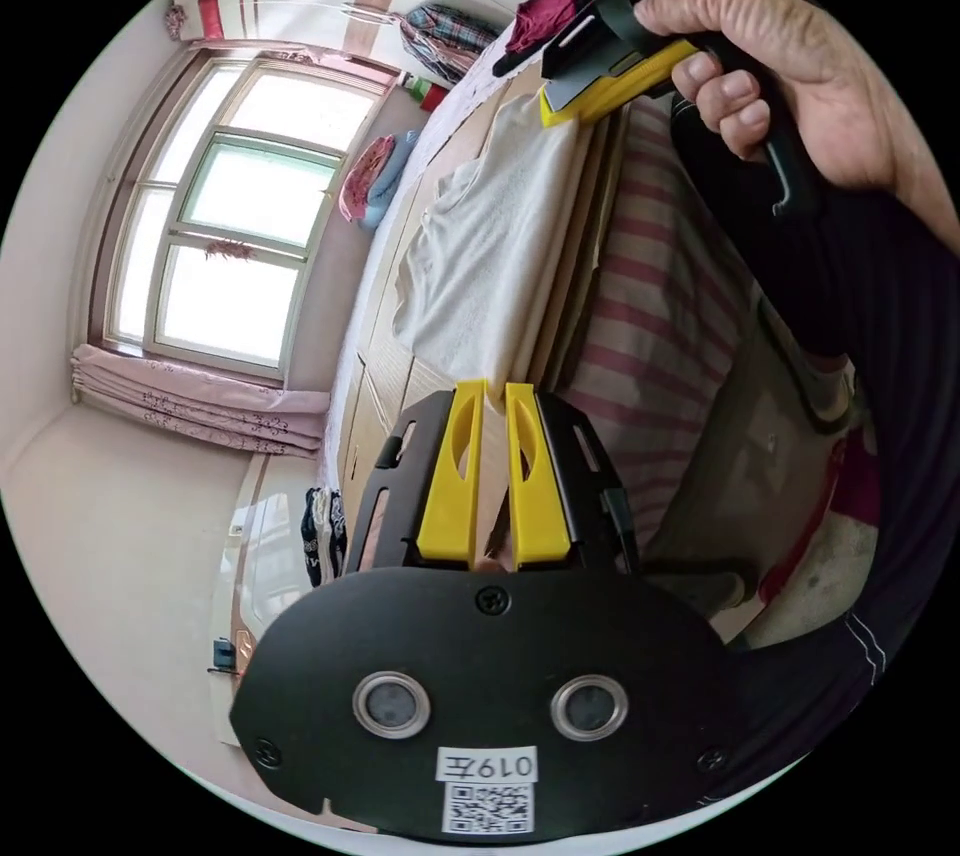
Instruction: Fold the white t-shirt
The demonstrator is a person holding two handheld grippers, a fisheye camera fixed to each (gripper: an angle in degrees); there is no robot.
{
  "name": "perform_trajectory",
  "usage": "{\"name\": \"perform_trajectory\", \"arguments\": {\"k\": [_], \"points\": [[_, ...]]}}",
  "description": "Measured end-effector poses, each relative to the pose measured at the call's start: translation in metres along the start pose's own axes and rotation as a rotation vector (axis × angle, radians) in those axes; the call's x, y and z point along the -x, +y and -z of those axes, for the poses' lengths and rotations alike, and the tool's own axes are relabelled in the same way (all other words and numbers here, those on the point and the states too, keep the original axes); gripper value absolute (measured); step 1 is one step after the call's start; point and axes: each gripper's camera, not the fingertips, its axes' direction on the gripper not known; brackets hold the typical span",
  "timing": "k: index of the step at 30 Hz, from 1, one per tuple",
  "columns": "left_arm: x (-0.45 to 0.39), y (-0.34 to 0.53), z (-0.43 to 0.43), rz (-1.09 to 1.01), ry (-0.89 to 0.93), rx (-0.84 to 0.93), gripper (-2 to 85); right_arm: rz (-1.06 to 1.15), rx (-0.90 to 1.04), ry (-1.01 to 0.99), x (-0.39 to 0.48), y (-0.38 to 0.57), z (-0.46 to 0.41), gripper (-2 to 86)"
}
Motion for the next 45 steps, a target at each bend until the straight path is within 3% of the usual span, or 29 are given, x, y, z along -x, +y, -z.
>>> {"name": "perform_trajectory", "arguments": {"k": [6, 11, 28, 45], "points": [[-0.028, 0.008, 0.003, -0.18, -0.175, 0.033, 0.8, -0.041, 0.005, -0.01, -0.007, 0.015, -0.007, -0.1], [-0.053, 0.017, 0.002, -0.307, -0.156, 0.047, 0.8, -0.041, 0.009, -0.014, -0.003, 0.03, -0.016, -0.2], [-0.083, 0.032, 0.002, -0.175, -0.137, 0.038, 1.0, -0.078, -0.006, -0.067, -0.04, 0.043, -0.003, 4.5], [-0.082, 0.038, -0.001, -0.204, -0.241, 0.027, 0.4, -0.057, 0.042, 0.005, -0.06, 0.035, -0.007, 0.0]]}}
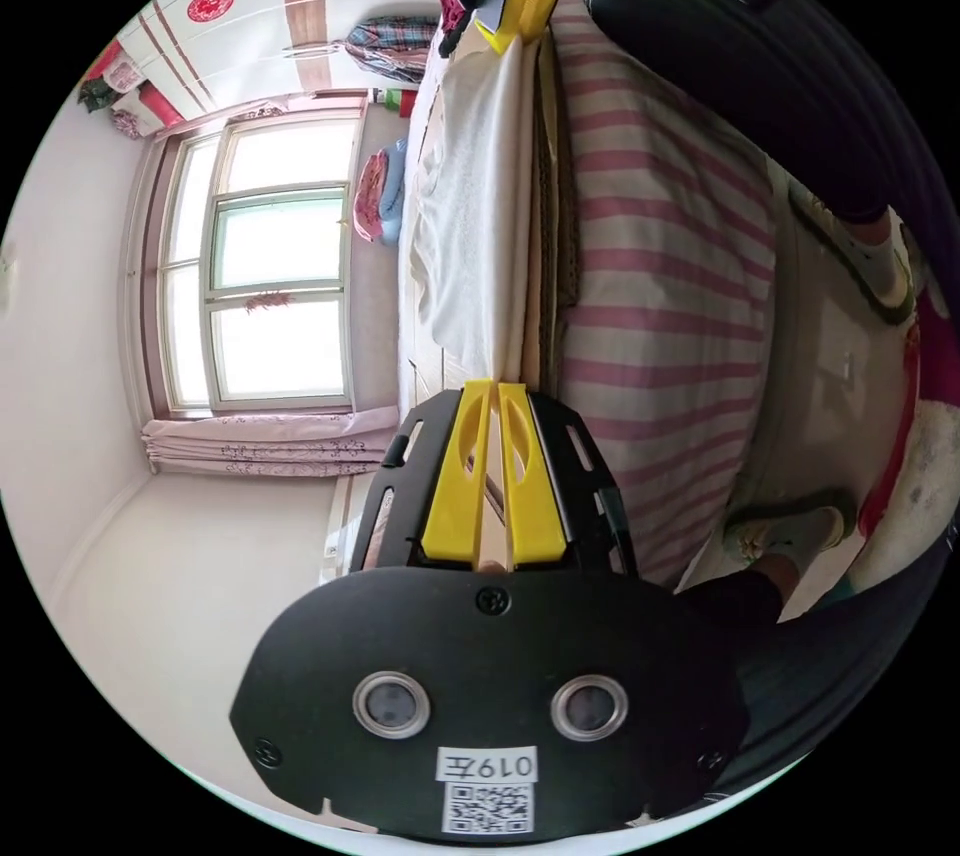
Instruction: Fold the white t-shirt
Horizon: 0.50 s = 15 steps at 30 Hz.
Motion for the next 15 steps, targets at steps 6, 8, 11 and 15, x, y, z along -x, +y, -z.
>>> {"name": "perform_trajectory", "arguments": {"k": [6, 8, 11, 15], "points": [[-0.005, -0.002, -0.009, -0.091, 0.009, 0.039, 0.6, 0.002, 0.003, -0.015, -0.006, 0.004, 0.0, 0.0], [0.007, -0.002, -0.009, -0.017, 0.044, 0.028, 0.7, -0.002, 0.002, -0.023, -0.008, 0.006, 0.0, 0.0], [0.03, 0.003, -0.012, 0.079, 0.112, 0.005, 0.7, 0.001, 0.001, -0.021, -0.008, 0.01, 0.0, 0.0], [0.051, 0.013, -0.019, 0.122, 0.121, -0.03, 0.8, -0.012, 0.004, -0.035, -0.011, 0.015, 0.001, 0.1]]}}
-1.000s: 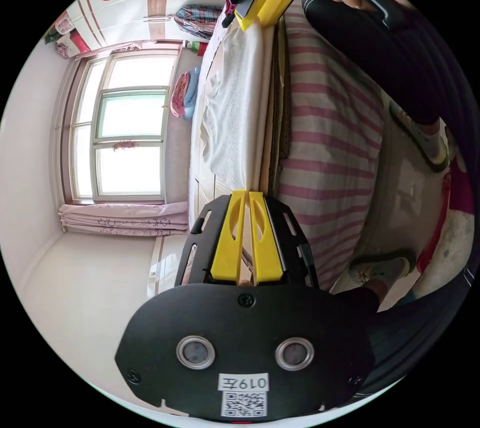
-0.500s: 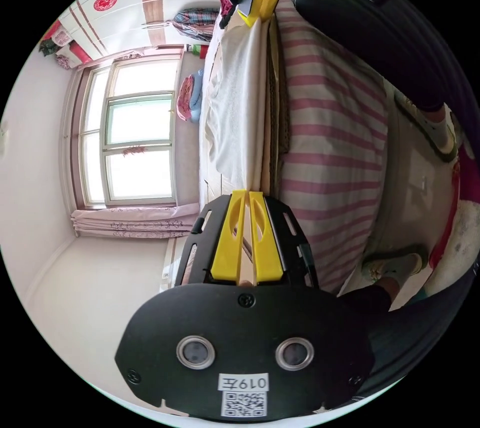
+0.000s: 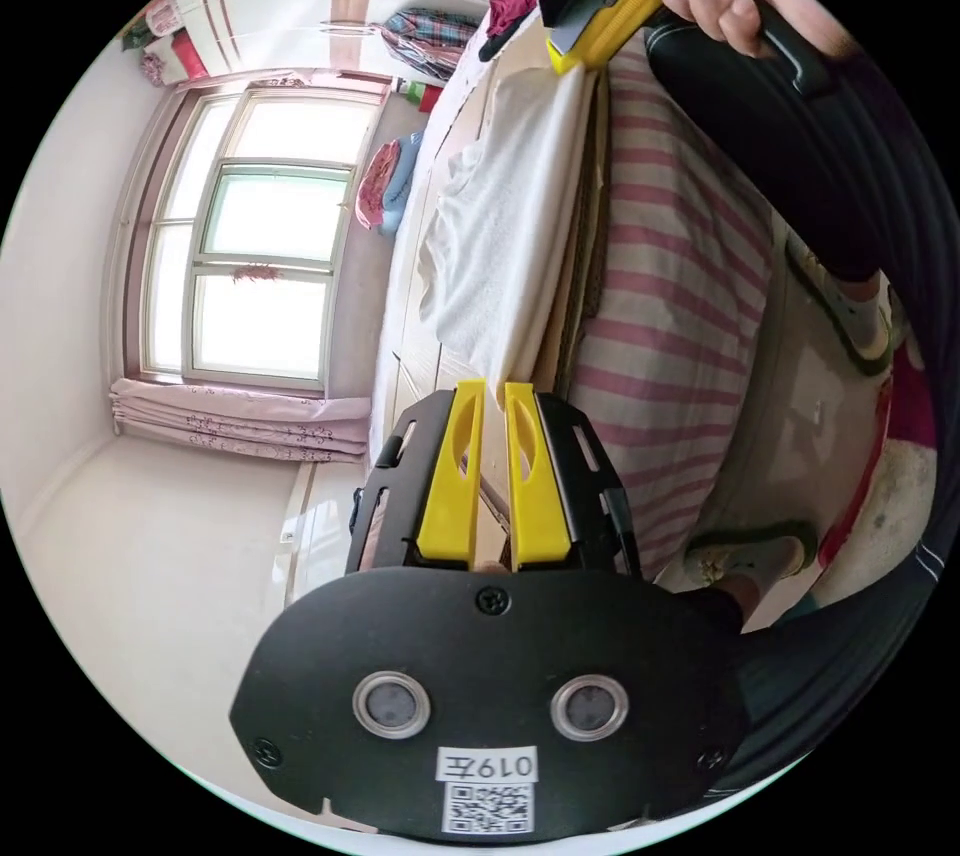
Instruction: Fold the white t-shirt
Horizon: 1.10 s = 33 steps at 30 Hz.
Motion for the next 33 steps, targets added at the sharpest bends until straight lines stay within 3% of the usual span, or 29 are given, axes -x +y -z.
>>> {"name": "perform_trajectory", "arguments": {"k": [7, 18, 22, 27, 30, 33], "points": [[0.003, 0.001, -0.017, -0.08, 0.005, 0.001, 1.1, -0.025, 0.029, -0.026, -0.003, 0.014, -0.003, 0.6], [0.064, 0.004, -0.041, -0.028, 0.063, 0.011, 0.8, -0.003, 0.054, -0.027, 0.004, 0.051, 0.018, 5.2], [0.101, 0.013, -0.049, 0.052, 0.09, 0.006, 0.9, 0.155, 0.019, 0.051, 0.031, 0.061, 0.025, 5.2], [0.206, -0.02, -0.068, 0.312, 0.37, -0.195, 1.2, 0.428, 0.045, 0.04, 0.077, 0.076, -0.001, 3.8], [0.258, -0.068, -0.09, 0.359, 0.565, -0.375, 1.4, 0.535, 0.123, 0.053, 0.094, 0.1, -0.029, 4.1], [0.298, -0.128, -0.132, 0.341, 0.738, -0.416, 1.5, 0.589, 0.231, 0.046, 0.101, 0.122, -0.044, 5.1]]}}
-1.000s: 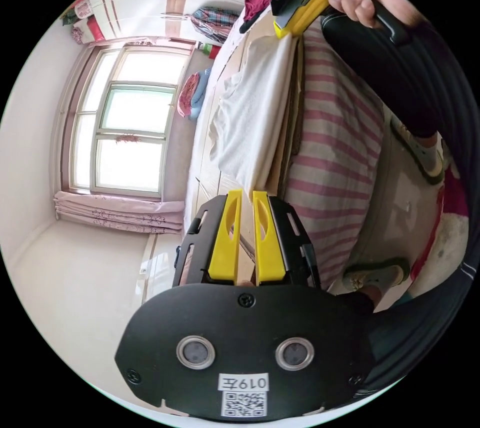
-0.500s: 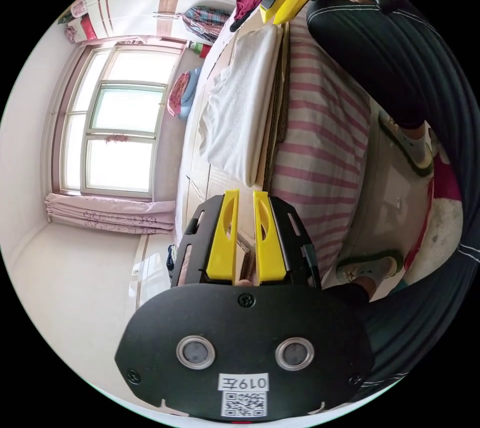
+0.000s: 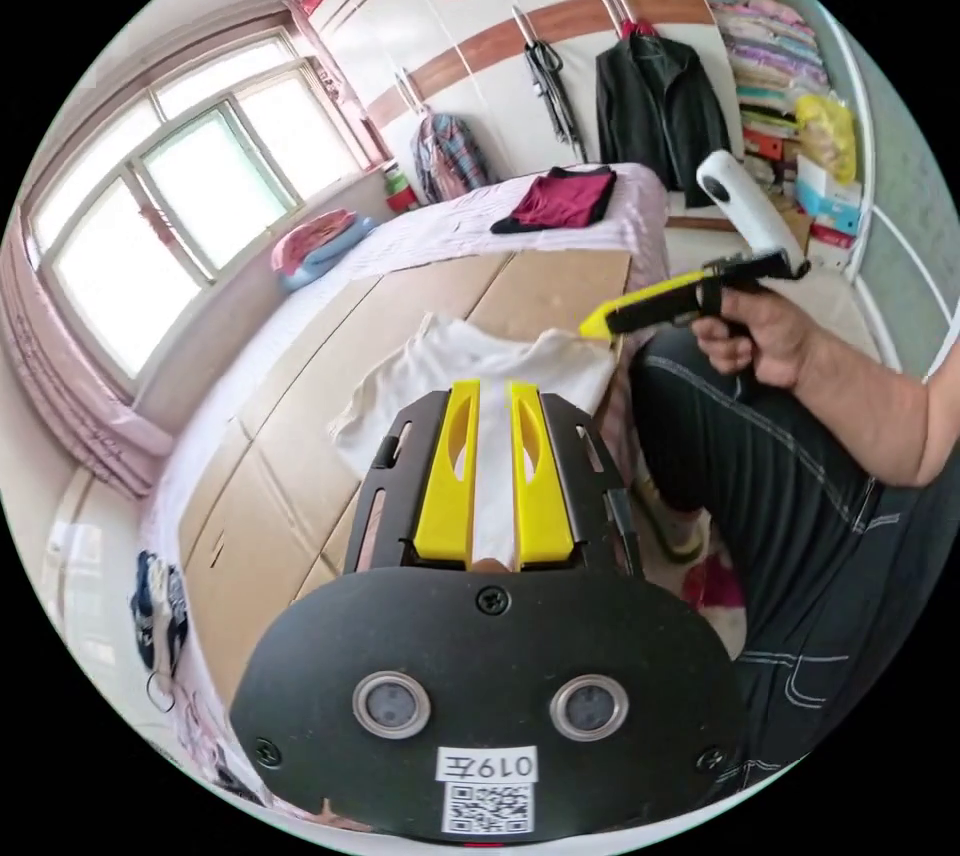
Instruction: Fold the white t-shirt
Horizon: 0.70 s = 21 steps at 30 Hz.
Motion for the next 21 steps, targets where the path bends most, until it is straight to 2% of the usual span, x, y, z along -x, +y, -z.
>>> {"name": "perform_trajectory", "arguments": {"k": [3, 9, 15, 21], "points": [[0.044, -0.053, -0.044, -0.001, 0.28, 0.059, 1.6, -0.014, 0.04, -0.015, 0.002, 0.009, 0.0, 6.5], [0.096, -0.13, -0.11, -0.072, 0.512, 0.154, 3.7, -0.093, 0.1, 0.046, 0.003, 0.022, -0.025, 7.4], [0.105, -0.174, -0.136, -0.3, 0.56, 0.257, 6.6, -0.095, 0.171, 0.109, 0.019, 0.024, -0.056, 8.2], [0.136, -0.206, -0.173, -0.317, 0.635, 0.352, 8.0, -0.112, 0.186, 0.098, 0.023, 0.026, -0.074, 7.8]]}}
